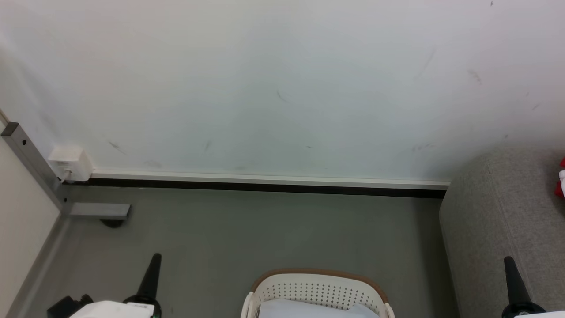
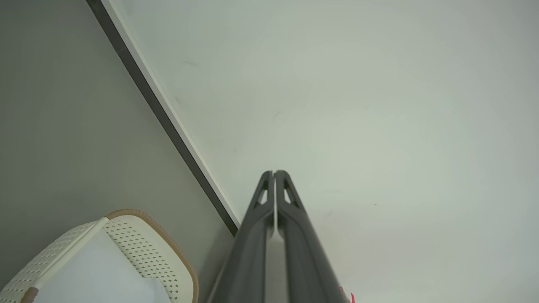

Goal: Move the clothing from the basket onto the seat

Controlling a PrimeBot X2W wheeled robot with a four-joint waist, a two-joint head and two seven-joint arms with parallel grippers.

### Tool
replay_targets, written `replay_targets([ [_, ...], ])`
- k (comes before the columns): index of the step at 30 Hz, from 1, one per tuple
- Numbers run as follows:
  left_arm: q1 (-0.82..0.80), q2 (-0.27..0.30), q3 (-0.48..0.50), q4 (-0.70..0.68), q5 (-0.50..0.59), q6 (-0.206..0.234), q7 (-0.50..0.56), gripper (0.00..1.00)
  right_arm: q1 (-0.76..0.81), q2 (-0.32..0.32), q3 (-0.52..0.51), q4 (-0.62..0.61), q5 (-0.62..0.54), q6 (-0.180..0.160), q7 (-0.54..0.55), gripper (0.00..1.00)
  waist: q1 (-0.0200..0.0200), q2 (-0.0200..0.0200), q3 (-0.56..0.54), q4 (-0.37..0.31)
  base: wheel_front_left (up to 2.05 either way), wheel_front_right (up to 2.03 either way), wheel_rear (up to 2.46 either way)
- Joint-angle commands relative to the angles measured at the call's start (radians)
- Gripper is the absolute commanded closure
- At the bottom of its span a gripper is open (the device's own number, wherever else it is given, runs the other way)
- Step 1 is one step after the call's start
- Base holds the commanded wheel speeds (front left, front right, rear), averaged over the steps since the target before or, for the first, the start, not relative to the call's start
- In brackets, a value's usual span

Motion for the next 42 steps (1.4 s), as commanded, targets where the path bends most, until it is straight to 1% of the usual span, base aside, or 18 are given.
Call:
replay_targets([
  [1,-0.017,0.002,0.011,-0.01,-0.028,-0.01,0.003,1.0,-0.023,-0.011,-0.004,-0.004,0.02,-0.002,0.006,1.0,-0.0001,0.0,0.0,0.0,0.0,0.0,0.0],
  [34,-0.035,-0.026,0.099,-0.022,-0.269,-0.06,0.074,1.0,-0.083,-0.012,-0.007,0.016,0.302,-0.002,0.077,1.0,-0.0001,0.0,0.017,-0.014,0.0,0.0,0.0],
  [42,-0.038,-0.031,0.116,-0.025,-0.313,-0.07,0.089,1.0,-0.092,-0.012,-0.008,0.02,0.358,-0.003,0.091,1.0,-0.0001,0.0,0.021,-0.018,0.0,0.0,0.0],
])
